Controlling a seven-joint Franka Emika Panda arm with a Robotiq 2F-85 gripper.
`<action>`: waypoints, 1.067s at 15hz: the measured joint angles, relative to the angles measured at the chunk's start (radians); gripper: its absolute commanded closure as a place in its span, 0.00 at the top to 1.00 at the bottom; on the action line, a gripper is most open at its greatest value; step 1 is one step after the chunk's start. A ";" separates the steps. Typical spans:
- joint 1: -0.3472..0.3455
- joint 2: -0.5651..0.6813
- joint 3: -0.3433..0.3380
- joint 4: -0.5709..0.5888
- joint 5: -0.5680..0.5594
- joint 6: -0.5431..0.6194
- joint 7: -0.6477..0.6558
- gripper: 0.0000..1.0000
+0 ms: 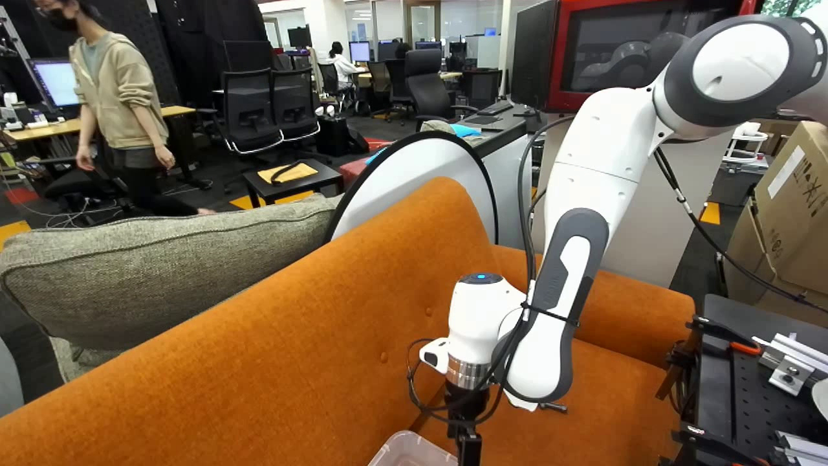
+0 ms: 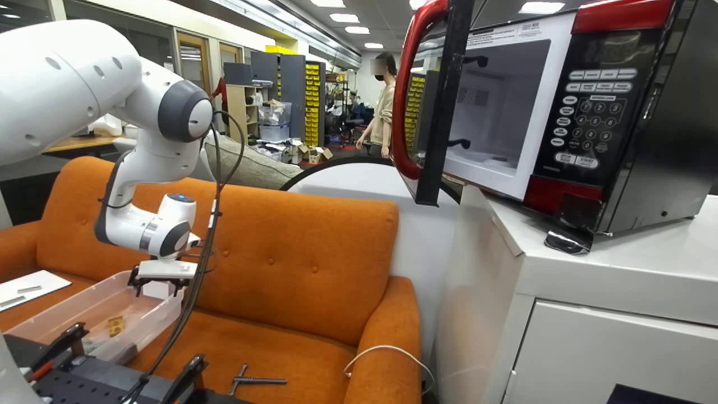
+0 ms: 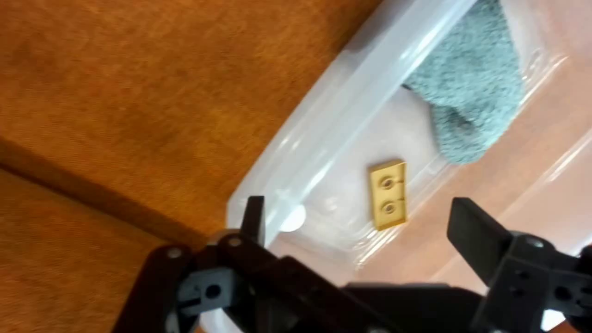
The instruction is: Pick the objects on the sofa and put them in the storage box
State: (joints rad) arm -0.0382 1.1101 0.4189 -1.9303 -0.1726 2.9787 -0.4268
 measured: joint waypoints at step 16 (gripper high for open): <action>-0.088 0.018 -0.409 -0.053 0.233 0.216 0.441 1.00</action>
State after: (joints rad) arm -0.1261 1.1276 0.0100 -1.9833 0.0604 3.1951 0.0137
